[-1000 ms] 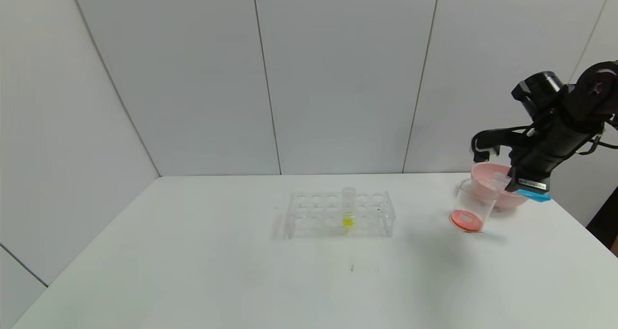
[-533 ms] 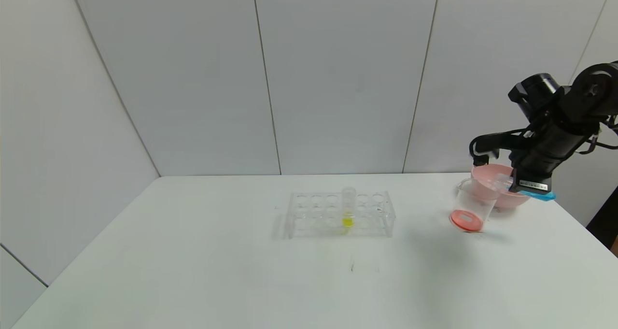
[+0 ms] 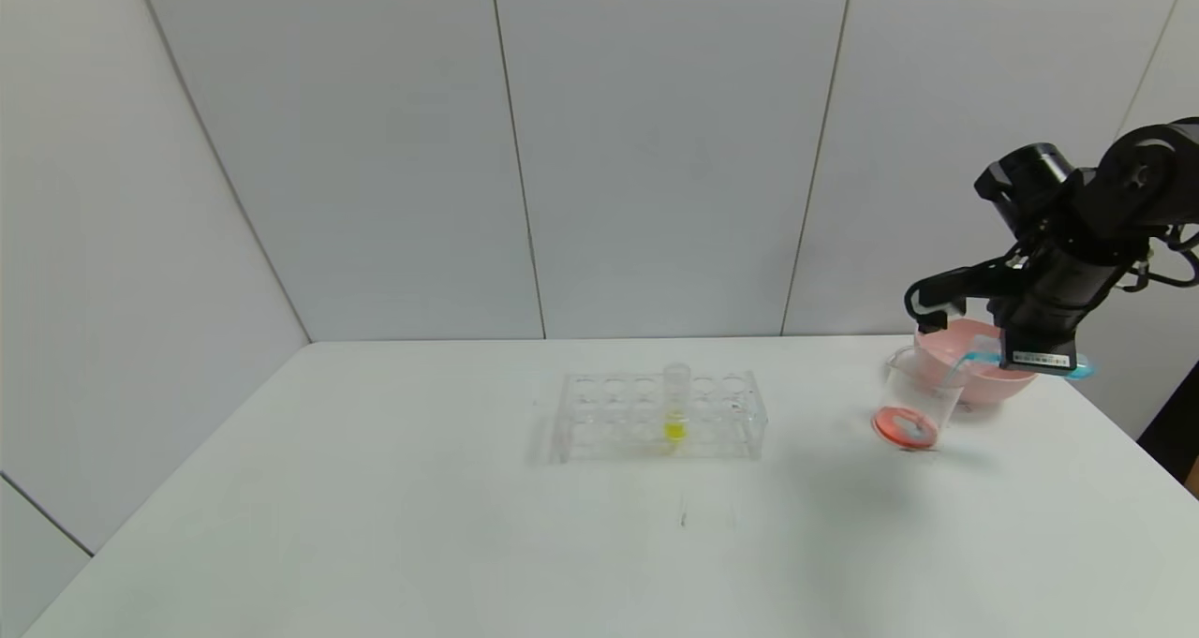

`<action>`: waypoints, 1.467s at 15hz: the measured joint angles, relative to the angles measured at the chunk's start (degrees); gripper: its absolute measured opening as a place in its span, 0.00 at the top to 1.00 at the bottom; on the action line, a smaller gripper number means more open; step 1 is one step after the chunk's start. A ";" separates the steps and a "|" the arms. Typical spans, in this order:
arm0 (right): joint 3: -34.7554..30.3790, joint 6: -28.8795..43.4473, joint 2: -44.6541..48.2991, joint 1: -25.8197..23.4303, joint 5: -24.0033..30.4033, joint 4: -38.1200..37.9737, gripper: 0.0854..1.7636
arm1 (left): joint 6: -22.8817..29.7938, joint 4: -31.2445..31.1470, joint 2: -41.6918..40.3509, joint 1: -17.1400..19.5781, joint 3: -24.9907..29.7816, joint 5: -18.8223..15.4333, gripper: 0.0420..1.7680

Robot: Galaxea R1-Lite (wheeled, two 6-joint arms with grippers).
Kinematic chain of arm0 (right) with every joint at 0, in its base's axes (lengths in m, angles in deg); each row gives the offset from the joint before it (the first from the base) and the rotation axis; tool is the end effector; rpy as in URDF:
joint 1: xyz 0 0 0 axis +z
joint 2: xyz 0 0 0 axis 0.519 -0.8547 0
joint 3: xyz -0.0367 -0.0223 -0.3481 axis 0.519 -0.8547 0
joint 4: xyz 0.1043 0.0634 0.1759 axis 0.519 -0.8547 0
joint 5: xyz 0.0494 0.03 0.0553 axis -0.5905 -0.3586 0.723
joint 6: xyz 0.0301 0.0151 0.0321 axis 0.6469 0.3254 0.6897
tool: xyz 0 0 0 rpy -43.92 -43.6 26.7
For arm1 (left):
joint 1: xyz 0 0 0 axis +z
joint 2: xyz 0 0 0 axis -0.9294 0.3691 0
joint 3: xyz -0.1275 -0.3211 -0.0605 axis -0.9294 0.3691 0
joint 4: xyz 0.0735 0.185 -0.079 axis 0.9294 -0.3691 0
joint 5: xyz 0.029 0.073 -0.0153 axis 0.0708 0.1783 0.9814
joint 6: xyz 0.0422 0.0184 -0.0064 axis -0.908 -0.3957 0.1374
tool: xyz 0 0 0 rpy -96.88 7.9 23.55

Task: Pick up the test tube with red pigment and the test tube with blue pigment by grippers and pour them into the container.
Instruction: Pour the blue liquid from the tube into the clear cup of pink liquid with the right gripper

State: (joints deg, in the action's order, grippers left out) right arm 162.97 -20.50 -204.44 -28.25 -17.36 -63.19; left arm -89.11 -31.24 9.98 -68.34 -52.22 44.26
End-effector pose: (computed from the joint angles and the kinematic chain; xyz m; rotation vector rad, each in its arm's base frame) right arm 0.4513 0.0074 0.2422 -1.2725 1.1046 0.3776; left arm -0.0238 0.0000 0.0755 0.0000 0.0010 0.0001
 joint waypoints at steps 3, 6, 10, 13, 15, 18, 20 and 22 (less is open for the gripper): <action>0.00 -1.58 0.07 0.78 -1.87 0.57 0.77 | 0.00 0.00 0.00 0.00 0.00 0.00 0.00; 0.00 -3.78 0.13 1.44 -4.95 0.82 0.77 | 0.00 0.00 0.00 0.00 0.00 0.00 0.00; 0.00 -6.66 0.16 1.71 -8.02 2.43 0.77 | 0.00 0.00 0.00 0.00 0.00 0.00 0.00; 0.00 -8.08 0.16 2.51 -10.75 2.76 0.77 | 0.00 0.00 0.00 0.00 0.00 0.00 0.00; 0.00 -9.62 0.16 3.32 -11.82 3.08 0.77 | -0.02 0.00 0.00 0.00 0.00 0.00 0.00; 0.00 -11.69 0.22 4.88 -14.77 3.36 0.77 | -0.02 0.00 0.00 0.00 0.00 0.00 0.00; 0.00 -13.28 0.30 5.41 -17.02 3.52 0.77 | -0.02 0.00 0.00 0.00 0.00 0.00 0.00; 0.00 -13.67 0.44 6.03 -17.65 3.52 0.77 | 0.00 0.00 0.00 0.00 0.00 0.00 0.00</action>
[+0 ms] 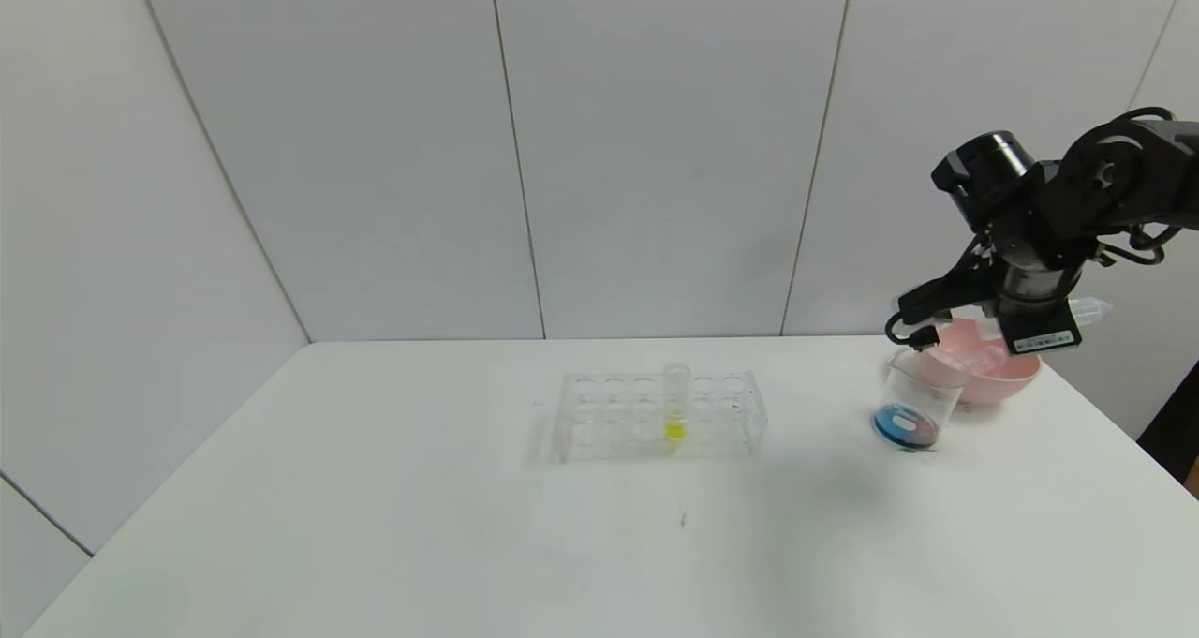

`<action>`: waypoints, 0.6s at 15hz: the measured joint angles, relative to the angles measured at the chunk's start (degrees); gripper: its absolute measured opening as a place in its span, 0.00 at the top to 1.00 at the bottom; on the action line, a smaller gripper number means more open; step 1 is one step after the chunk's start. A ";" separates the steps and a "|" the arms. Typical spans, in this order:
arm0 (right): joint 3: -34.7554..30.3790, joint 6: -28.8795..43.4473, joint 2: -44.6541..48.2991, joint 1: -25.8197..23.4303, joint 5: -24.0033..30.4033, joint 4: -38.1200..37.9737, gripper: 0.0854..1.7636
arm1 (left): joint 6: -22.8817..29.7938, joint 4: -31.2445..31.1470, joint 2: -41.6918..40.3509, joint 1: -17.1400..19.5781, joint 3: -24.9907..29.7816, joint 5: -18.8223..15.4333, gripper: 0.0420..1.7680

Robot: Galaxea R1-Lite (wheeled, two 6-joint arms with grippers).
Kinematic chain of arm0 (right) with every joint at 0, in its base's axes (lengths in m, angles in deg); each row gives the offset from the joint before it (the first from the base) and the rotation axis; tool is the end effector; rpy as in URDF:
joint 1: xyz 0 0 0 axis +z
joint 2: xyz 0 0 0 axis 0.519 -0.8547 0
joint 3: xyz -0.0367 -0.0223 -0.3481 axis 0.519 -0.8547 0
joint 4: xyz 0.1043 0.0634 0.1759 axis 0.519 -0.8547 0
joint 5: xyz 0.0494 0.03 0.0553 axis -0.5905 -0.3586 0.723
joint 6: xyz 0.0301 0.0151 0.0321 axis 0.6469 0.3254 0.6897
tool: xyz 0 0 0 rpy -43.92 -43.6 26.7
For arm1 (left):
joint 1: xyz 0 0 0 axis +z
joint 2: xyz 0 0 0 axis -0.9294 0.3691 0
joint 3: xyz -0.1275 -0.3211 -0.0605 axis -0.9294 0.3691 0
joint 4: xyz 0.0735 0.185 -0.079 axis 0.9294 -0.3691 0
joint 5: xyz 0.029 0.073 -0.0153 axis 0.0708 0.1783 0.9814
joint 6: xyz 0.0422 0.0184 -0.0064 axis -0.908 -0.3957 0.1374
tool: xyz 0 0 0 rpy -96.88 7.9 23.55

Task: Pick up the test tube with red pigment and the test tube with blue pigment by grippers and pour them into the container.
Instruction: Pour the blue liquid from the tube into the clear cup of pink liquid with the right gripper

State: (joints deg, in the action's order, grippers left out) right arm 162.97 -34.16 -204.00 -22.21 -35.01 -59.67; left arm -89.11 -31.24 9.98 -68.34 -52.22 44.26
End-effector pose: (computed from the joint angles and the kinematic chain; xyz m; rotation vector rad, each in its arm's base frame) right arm 0.4508 0.0427 0.2555 -1.6755 1.1415 0.2780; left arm -0.0238 0.0000 0.0755 0.0000 0.0010 0.0001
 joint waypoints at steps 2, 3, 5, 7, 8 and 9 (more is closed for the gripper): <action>0.00 0.13 0.00 0.63 0.06 0.09 0.77 | 0.00 0.00 0.00 0.00 0.00 0.00 0.00; 0.00 0.35 0.00 0.87 0.05 0.24 0.77 | 0.00 0.00 0.00 0.00 0.00 0.00 0.00; 0.00 0.52 0.06 1.22 1.87 2.39 0.77 | 0.00 0.00 0.00 0.00 0.00 0.00 0.00; 0.00 1.21 0.46 0.98 8.18 4.55 0.77 | 0.00 0.00 0.00 0.00 0.00 0.00 0.00; 0.00 3.16 0.90 0.34 11.76 5.10 0.77 | 0.00 0.00 0.00 0.00 0.00 0.00 0.00; 0.00 6.35 1.33 -0.38 14.35 5.32 0.77 | 0.00 0.00 0.00 0.00 0.00 0.00 0.00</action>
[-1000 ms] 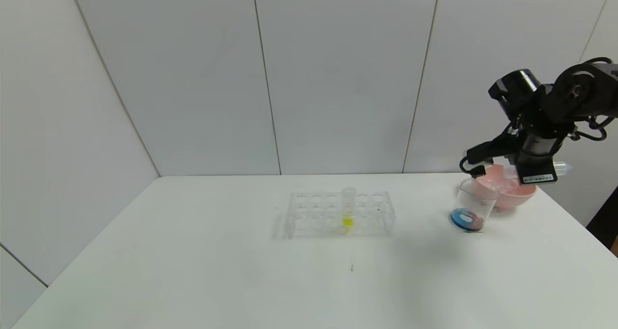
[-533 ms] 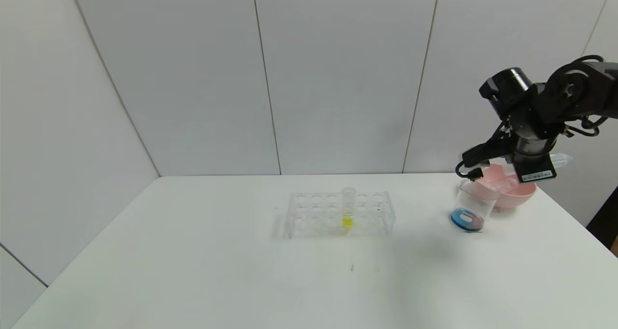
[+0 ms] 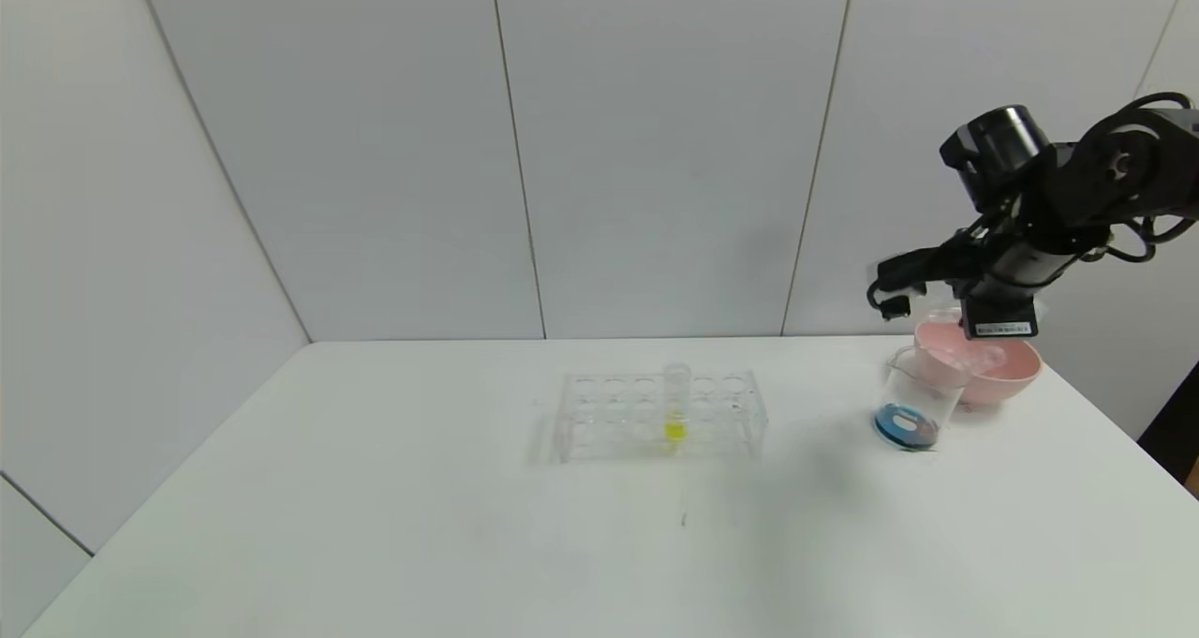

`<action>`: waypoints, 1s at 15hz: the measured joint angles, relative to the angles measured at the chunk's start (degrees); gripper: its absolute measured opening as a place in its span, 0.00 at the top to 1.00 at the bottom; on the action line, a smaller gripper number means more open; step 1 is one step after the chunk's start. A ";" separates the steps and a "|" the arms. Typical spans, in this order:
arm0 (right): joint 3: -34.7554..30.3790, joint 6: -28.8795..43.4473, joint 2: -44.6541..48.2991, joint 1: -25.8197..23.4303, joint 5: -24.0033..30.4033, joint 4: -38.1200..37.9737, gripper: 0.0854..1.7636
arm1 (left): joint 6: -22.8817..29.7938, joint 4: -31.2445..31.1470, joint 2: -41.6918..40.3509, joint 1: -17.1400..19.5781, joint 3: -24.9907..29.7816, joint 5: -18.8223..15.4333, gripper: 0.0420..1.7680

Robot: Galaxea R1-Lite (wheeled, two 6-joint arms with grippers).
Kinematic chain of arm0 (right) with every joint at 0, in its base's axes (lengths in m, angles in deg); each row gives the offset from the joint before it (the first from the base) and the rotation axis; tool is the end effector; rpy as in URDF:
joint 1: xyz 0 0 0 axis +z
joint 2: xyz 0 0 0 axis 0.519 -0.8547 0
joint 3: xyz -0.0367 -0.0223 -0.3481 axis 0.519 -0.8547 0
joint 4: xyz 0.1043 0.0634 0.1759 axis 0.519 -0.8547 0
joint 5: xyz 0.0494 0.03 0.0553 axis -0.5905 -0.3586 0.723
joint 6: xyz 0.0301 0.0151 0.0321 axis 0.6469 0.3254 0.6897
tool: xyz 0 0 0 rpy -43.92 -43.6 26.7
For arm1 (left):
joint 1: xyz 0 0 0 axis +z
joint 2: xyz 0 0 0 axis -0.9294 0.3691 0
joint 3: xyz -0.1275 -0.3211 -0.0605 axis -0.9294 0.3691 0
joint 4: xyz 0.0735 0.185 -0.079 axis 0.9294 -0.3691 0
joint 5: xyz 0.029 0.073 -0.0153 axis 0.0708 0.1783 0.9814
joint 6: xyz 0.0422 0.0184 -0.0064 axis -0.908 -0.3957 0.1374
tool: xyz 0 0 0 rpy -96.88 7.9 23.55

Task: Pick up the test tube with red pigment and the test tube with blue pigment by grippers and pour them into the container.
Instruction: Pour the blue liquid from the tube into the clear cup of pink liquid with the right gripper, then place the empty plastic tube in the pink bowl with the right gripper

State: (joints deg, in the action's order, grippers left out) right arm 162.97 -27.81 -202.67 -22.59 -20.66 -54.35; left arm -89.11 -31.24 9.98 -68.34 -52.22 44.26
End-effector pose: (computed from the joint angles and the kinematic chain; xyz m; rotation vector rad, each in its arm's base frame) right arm 0.4559 0.0505 0.2678 -1.4606 0.9066 0.3482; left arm -0.0238 0.0000 0.0755 0.0000 0.0010 0.0001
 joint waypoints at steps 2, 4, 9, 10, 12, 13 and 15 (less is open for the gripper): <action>0.00 10.41 0.77 -0.91 5.72 0.33 0.77 | 0.00 0.00 0.00 0.00 0.00 0.00 0.00; 0.00 21.57 1.45 -1.29 12.91 2.16 0.77 | 0.00 0.00 0.00 0.00 0.00 0.00 0.00; -1.40 40.62 4.13 -3.06 25.51 14.40 0.77 | 0.00 0.00 0.00 0.00 0.00 0.00 0.00; -1.67 44.79 4.99 -3.21 26.39 15.32 0.77 | 0.00 0.00 0.00 0.00 0.00 0.00 0.00; -2.23 53.24 7.44 -3.39 27.19 16.36 0.77 | -0.02 0.00 0.00 0.00 0.00 0.00 0.00; -2.84 57.23 9.03 -3.39 27.20 17.05 0.77 | 0.00 0.00 0.00 0.00 0.00 0.00 0.00; -5.95 63.39 12.57 -3.06 27.25 20.69 0.77 | 0.00 0.00 0.00 0.00 0.00 0.00 0.00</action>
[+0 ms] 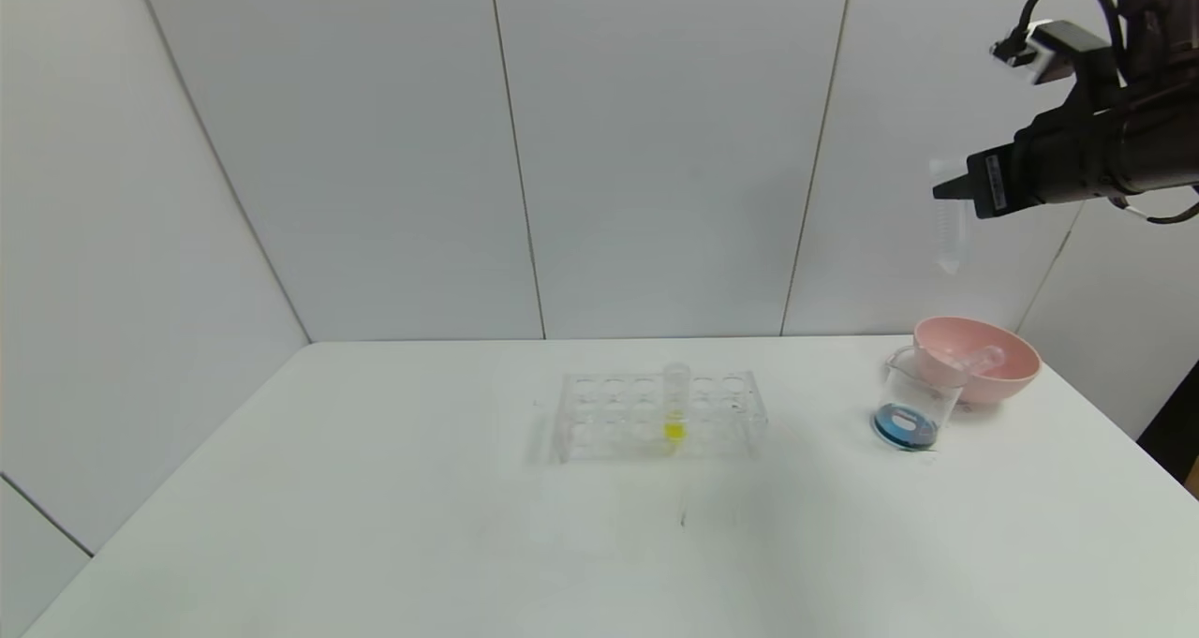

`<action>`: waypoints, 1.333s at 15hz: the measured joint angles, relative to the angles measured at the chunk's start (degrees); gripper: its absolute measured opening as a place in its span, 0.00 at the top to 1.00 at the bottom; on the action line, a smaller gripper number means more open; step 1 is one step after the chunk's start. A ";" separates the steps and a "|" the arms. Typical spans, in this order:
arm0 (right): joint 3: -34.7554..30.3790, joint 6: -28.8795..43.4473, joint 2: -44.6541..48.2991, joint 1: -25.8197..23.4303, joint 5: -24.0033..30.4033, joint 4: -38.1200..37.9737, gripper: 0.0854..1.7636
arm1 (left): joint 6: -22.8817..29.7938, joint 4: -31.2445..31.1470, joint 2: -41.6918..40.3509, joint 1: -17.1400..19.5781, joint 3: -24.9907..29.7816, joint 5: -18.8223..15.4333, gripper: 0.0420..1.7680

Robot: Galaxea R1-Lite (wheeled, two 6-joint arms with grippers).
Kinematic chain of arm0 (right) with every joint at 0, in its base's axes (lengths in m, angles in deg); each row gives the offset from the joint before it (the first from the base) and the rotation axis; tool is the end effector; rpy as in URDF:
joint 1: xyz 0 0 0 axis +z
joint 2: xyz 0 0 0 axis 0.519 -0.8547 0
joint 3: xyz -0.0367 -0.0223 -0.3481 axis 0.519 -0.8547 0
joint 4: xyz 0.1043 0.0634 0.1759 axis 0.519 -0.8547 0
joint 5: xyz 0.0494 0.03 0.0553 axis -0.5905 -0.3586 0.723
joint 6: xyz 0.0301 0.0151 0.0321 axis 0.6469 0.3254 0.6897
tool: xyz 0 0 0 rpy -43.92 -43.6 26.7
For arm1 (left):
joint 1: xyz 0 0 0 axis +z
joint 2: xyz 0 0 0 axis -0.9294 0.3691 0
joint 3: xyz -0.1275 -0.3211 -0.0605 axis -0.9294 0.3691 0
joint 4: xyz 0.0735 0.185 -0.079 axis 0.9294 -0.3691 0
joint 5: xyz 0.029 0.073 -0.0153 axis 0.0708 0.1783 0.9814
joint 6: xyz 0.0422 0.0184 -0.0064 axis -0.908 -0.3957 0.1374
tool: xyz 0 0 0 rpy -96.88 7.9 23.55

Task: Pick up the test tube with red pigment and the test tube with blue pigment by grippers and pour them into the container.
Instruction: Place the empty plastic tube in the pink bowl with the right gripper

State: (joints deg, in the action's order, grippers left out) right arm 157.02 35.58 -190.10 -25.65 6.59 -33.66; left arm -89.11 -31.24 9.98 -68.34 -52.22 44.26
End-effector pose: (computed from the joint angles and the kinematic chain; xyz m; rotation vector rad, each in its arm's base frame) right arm 0.4157 0.0436 0.3665 -0.2057 0.3859 0.1932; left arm -0.0238 0.0000 0.0755 0.0000 0.0010 0.0001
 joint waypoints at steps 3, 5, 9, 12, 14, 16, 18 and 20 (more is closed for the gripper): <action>-11.03 4.46 6.08 0.39 0.02 10.11 0.77 | 0.00 0.00 0.00 0.00 0.00 0.00 0.00; -21.88 5.53 10.22 0.49 0.00 20.72 0.77 | 0.00 0.00 0.00 0.00 0.00 0.00 0.00; -45.13 6.70 17.27 -0.06 0.33 42.67 0.77 | 0.00 0.00 0.00 0.00 0.00 0.00 0.00; -58.27 9.67 21.16 -1.51 0.52 52.76 0.77 | 0.00 0.00 0.00 0.00 0.00 0.00 0.00; -62.73 12.93 23.15 -2.04 0.77 54.16 0.77 | 0.00 0.00 0.00 0.00 0.00 0.00 0.00; -64.67 13.26 24.25 -2.29 0.41 54.27 0.77 | 0.00 0.00 0.00 0.00 0.00 0.00 0.00; -65.20 13.35 24.70 -2.46 0.52 54.25 0.77 | 0.00 0.00 0.00 0.00 0.00 0.00 0.00; -65.55 13.30 24.81 -3.08 1.48 54.25 0.77 | 0.00 0.00 0.00 0.00 0.00 0.00 0.00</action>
State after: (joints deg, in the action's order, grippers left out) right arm 91.47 48.88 -165.29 -28.73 8.06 20.58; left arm -89.11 -31.24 9.98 -68.34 -52.22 44.26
